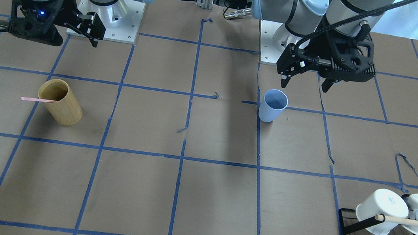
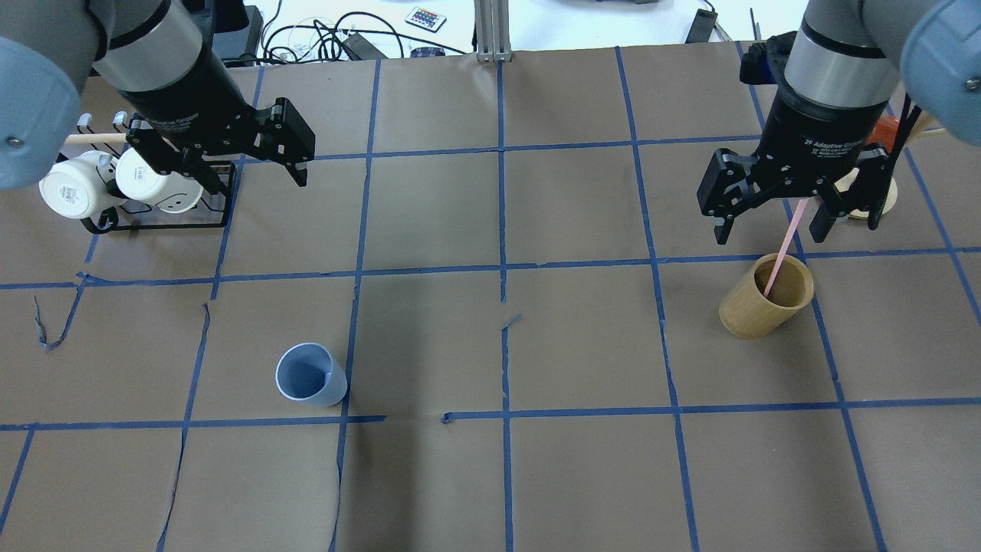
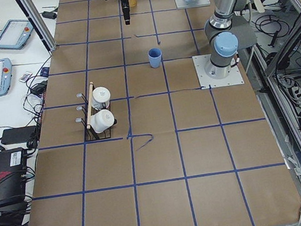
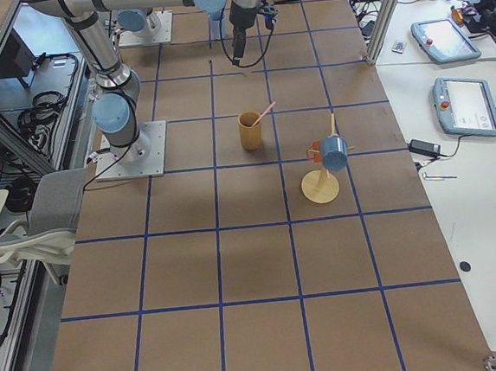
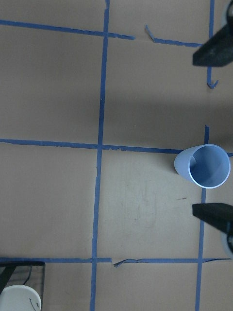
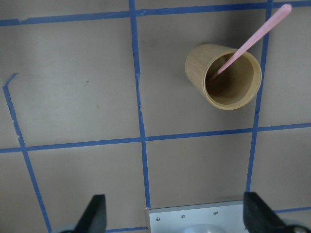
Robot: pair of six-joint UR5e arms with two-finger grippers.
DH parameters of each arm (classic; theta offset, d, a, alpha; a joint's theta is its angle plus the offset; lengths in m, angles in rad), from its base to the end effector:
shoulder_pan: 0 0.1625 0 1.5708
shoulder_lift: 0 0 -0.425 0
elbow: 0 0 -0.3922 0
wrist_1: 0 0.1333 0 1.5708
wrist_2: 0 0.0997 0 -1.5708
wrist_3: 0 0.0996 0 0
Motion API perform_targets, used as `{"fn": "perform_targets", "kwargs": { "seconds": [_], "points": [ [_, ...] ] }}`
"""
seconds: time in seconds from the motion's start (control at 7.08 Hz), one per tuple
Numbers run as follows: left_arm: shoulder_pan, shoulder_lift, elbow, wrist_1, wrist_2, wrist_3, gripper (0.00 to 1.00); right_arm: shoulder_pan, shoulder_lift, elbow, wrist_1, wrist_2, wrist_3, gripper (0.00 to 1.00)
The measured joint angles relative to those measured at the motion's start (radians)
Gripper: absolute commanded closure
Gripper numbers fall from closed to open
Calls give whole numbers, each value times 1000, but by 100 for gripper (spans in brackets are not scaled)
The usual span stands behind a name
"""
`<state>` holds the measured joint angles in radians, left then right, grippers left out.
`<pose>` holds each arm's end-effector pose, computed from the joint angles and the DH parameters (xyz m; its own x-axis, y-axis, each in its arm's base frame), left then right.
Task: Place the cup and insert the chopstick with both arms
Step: 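Lower left gripper onto the light-blue cup while right gripper descends to chopstick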
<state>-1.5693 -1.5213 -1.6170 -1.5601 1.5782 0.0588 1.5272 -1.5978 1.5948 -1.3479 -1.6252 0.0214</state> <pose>-0.1319 -0.4725 0.4901 -0.9983 0.0572 -0.0082 0.0573 0.9983 -0.0135 0.1079 -0.4615 0.4697 -0.9969 0.0525 0.0577 0.0639 0.9741 0.2169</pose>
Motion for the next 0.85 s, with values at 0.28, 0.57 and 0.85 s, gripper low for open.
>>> {"fn": "perform_targets", "kwargs": {
  "seconds": [0.28, 0.57, 0.85],
  "points": [
    [21, 55, -85, -2, 6, 149, 0, 0, 0, 0, -4, -1, 0, 0],
    [47, 100, -215, 16, 5, 251, 0, -6, 2, 0, -39, -2, 3, 0],
    [150, 105, -330, 78, -7, 299, 2, -11, 5, -1, -174, -5, -2, 2]
  ]
}}
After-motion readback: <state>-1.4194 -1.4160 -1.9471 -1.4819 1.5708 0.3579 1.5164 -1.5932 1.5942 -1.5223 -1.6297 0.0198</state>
